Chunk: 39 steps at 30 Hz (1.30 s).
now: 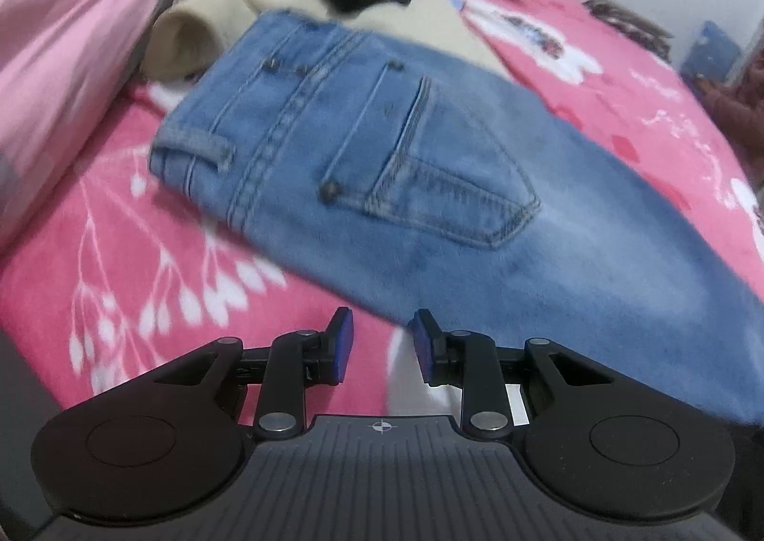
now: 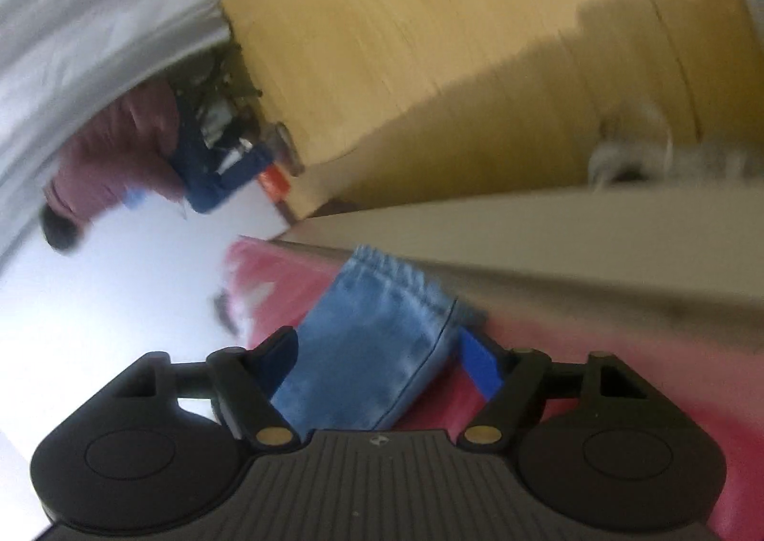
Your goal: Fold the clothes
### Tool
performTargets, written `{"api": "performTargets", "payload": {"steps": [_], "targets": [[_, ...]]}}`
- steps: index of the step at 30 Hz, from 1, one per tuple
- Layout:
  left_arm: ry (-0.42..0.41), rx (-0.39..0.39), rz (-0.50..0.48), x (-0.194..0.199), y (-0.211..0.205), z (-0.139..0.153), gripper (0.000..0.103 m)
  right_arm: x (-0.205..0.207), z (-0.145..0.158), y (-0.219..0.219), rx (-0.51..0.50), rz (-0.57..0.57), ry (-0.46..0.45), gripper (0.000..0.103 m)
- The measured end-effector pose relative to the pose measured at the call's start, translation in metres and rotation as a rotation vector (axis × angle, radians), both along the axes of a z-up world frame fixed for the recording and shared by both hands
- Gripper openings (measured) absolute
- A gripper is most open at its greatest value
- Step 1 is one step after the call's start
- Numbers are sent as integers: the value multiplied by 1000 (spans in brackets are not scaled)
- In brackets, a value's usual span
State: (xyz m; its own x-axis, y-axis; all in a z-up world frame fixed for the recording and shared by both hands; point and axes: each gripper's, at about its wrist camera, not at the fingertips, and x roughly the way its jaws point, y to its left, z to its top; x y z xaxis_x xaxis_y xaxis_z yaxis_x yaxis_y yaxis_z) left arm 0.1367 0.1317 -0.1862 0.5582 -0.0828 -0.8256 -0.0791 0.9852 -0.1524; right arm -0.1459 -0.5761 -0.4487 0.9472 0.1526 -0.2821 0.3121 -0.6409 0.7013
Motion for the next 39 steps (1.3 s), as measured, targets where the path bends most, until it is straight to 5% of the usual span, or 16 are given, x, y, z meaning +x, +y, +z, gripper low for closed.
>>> {"api": "performTargets", "payload": {"steps": [6, 10, 20, 23, 26, 28, 32, 34, 39], "targets": [[24, 45, -57, -3, -19, 15, 28, 5, -16, 30, 164, -81, -86, 83], [-26, 92, -138, -4, -41, 42, 32, 13, -18, 30, 169, -131, -12, 83], [-76, 48, -236, 10, -110, 62, 34, 52, -30, 26, 205, -240, -179, 77], [-93, 41, -222, 18, -119, 58, 35, 56, -27, 18, 152, -239, -188, 67], [-78, 0, -184, 21, -115, 50, 35, 53, -22, 8, 96, -249, -176, 45], [-72, -19, -191, 18, -114, 45, 35, 49, -16, 3, 55, -264, -174, 43], [-65, 6, -223, 16, -119, 38, 35, 51, 4, -12, -111, -216, -131, 32], [-70, -2, -217, 17, -118, 36, 35, 51, 12, -14, -168, -196, -97, 15], [-82, -17, -173, 21, -108, 33, 35, 47, 53, -25, -407, -150, -20, 7]]}}
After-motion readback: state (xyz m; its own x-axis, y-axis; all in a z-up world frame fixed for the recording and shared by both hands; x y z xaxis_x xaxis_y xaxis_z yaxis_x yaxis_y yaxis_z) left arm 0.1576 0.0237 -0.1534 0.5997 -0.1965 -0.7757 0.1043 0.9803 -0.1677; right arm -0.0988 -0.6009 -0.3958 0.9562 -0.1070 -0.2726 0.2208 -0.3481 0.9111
